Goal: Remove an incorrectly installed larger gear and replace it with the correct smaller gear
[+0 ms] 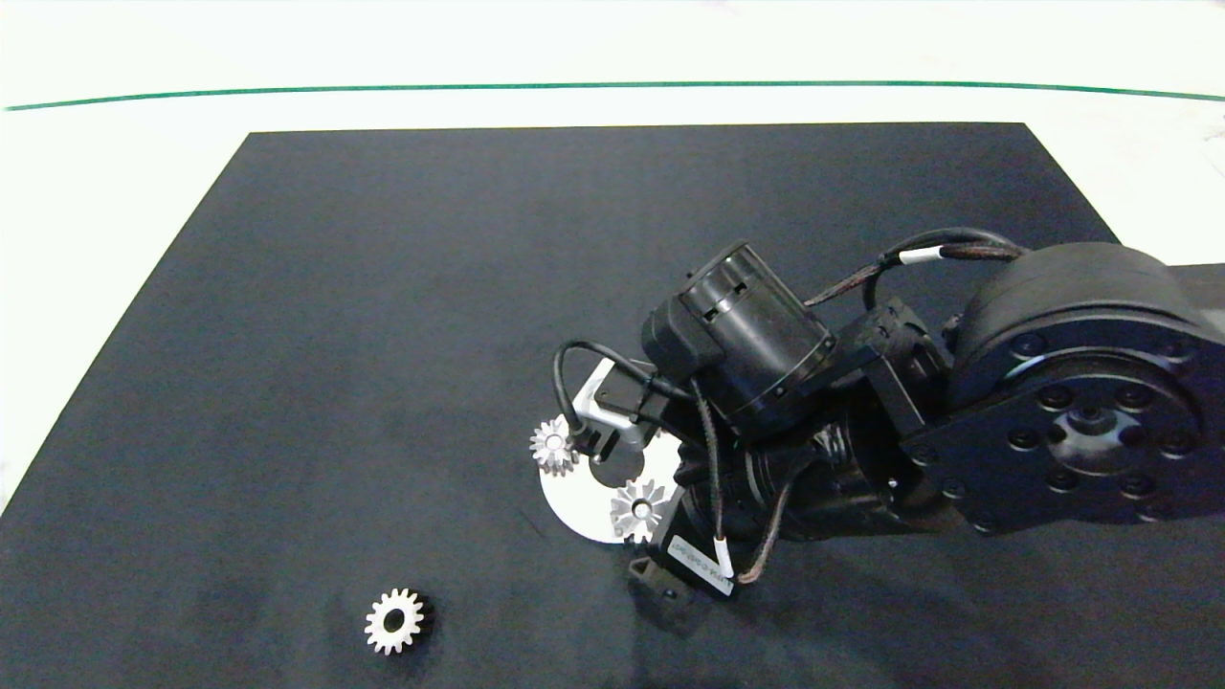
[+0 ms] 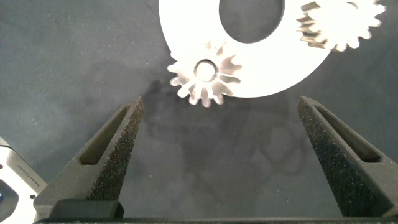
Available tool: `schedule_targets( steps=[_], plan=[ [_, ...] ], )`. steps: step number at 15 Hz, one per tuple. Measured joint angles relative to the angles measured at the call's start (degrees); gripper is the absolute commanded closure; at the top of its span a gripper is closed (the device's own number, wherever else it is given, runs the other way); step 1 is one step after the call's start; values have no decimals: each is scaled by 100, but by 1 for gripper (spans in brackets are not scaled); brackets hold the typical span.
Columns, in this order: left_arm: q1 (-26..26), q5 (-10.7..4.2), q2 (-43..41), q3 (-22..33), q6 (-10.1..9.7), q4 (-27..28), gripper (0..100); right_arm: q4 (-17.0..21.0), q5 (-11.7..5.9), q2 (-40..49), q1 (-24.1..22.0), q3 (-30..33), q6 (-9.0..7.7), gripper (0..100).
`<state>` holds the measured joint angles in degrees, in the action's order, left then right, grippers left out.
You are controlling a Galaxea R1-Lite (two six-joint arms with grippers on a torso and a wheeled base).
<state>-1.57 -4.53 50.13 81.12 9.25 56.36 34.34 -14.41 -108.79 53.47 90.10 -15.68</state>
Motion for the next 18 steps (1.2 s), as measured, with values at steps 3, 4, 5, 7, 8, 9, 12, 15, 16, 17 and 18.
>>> schedule_targets(
  steps=[3,4,5,7,8,9,12,15,16,17,18],
  plan=[
    [-7,2,-11,-11,2,1,0,-6,-201,-129,111,30,0,0],
    [-5,0,-11,-13,2,9,0,13,-218,-162,129,67,-15,0],
    [-2,0,-13,-20,22,9,0,6,-221,-183,135,88,-28,0],
    [1,0,-21,-37,98,20,0,2,-221,-232,140,151,-24,0],
    [1,0,-24,-44,105,20,0,5,-221,-273,138,201,-24,0],
    [1,0,-27,-48,105,15,0,0,-221,-323,133,265,-22,0],
    [1,2,-29,-50,105,12,0,2,-216,-513,127,447,-15,0],
    [1,0,-32,-52,105,11,0,0,-212,-711,107,631,2,0],
    [1,2,-32,-52,108,12,0,-2,-212,-747,107,656,13,0],
    [1,0,-32,-52,113,11,0,2,-210,-780,107,662,20,0],
    [1,0,-32,-52,116,11,0,9,-210,-797,102,660,20,2]
  ],
)
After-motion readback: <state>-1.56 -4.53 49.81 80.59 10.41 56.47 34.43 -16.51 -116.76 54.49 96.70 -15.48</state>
